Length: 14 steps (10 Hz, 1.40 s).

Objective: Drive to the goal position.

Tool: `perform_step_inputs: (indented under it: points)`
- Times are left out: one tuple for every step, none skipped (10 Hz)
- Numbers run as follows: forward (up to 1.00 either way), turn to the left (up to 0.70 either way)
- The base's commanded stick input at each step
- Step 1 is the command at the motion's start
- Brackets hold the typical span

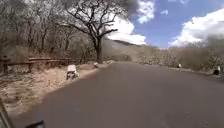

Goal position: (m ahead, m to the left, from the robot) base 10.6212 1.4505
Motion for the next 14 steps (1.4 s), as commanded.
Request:
perform_step_inputs:
  points:
    - [0.70, 0.00]
    - [0.70, 0.00]
    - [0.70, 0.00]
    - [0.70, 0.00]
    - [0.70, 0.00]
    - [0.70, 0.00]
    - [0.70, 0.00]
    - [0.70, 0.00]
    - [0.70, 0.00]
    - [0.70, 0.00]
    - [0.70, 0.00]
    - [0.70, 0.00]
    - [0.70, 0.00]
    - [0.70, 0.00]
